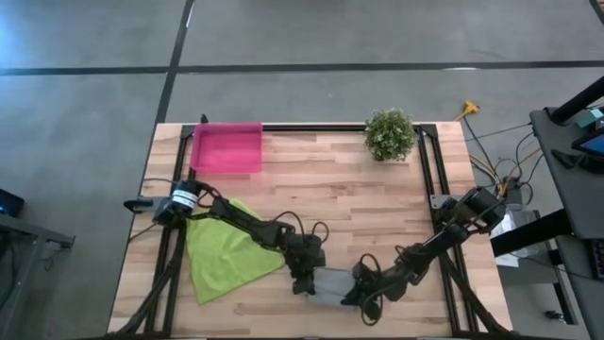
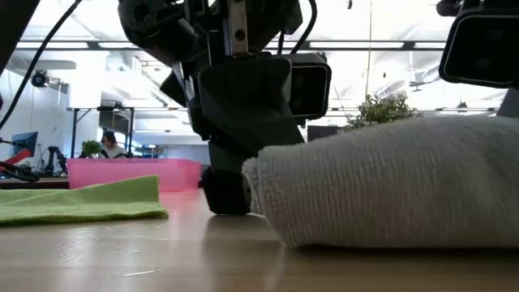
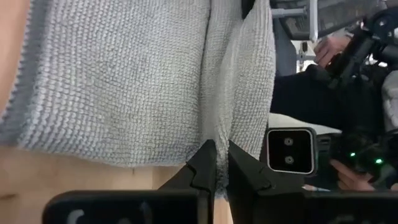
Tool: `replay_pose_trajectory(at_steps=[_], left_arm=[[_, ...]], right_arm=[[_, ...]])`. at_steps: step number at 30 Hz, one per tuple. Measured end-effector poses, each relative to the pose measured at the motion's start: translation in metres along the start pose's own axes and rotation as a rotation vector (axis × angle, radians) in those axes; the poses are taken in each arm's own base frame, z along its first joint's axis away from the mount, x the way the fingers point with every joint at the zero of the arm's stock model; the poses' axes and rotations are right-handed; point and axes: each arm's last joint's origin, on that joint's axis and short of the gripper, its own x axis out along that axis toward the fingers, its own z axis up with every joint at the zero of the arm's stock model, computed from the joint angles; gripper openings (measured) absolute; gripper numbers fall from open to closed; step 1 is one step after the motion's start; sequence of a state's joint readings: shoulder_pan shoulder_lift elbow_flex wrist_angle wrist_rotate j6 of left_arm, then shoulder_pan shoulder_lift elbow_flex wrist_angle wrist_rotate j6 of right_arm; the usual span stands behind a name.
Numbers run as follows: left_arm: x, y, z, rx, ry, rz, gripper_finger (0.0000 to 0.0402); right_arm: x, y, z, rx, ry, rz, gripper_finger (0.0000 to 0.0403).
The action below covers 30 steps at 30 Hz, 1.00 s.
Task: Roll microfiber towels into tight, uniform cylinder then place into a basket
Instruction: Roll the blue microfiber cloth
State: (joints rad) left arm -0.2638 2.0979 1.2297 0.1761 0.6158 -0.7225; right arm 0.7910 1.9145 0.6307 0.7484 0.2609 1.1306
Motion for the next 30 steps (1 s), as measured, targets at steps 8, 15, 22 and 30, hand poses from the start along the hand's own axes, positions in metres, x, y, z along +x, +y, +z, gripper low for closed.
replay_pose_trajectory(at_steps=[8,15,22,30], left_arm=[[-0.002,0.002,0.002,0.001,-0.01,0.009,0.0017],[-0.003,0.002,0.001,0.069,0.012,0.011,0.0018],[-0.027,-0.016,0.003,0.412,-0.024,0.166,0.0018],[-0.066,-0.068,0.008,0.864,-0.121,0.242,0.0019]], right_arm=[[0.009,0.004,-0.002,-0.101,0.105,-0.085,0.0009],[0.01,0.003,-0.001,-0.087,0.102,-0.09,0.0009],[0.01,0.003,-0.001,-0.088,0.108,-0.09,0.0009],[0.01,0.003,0.001,-0.035,0.091,-0.09,0.0009]])
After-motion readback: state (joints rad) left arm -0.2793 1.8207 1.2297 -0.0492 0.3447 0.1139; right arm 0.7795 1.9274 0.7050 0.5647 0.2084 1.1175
